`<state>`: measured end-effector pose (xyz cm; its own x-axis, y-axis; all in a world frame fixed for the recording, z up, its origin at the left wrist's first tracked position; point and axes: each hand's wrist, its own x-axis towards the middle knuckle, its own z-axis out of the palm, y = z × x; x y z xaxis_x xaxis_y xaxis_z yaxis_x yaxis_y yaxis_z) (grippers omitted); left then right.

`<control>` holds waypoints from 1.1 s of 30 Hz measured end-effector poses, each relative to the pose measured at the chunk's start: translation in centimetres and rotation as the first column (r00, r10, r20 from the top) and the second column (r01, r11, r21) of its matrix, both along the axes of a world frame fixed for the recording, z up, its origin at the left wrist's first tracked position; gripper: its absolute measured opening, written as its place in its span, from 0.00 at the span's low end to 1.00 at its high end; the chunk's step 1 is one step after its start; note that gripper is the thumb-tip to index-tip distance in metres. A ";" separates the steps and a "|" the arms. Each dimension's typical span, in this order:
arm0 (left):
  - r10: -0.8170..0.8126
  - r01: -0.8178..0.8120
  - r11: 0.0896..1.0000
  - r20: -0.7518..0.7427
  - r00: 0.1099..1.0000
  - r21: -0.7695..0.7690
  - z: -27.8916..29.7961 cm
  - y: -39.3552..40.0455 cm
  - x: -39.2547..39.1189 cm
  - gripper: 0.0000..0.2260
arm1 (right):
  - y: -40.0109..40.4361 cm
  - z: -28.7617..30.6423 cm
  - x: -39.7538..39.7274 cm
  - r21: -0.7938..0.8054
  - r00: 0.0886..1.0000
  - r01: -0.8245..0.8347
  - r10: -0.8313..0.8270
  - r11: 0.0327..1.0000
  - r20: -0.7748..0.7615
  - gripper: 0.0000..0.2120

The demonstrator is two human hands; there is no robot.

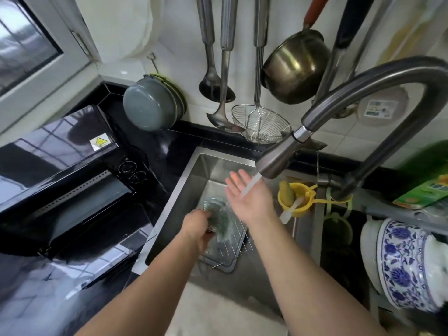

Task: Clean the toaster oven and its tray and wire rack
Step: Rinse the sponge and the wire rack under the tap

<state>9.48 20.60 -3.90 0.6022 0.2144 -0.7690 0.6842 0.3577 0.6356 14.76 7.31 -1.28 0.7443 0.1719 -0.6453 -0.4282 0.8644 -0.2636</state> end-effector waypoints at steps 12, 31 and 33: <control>0.061 -0.059 0.996 0.033 0.998 -0.059 1.0 2.0 -0.1 0.11 | 3.6 -3.0 3.7 -0.540 0.913 -0.408 0.336 0.737 -0.231 0.18; -0.149 0.156 0.944 0.046 0.988 -0.289 1.4 -4.3 2.6 0.10 | -7.5 -5.2 -10.5 -0.476 0.962 -0.248 0.156 0.844 -0.224 0.12; -0.189 0.208 0.935 0.094 0.977 -0.288 1.3 -3.9 2.4 0.11 | -7.2 -5.0 -10.0 -0.230 0.987 -0.150 0.131 0.961 -0.096 0.15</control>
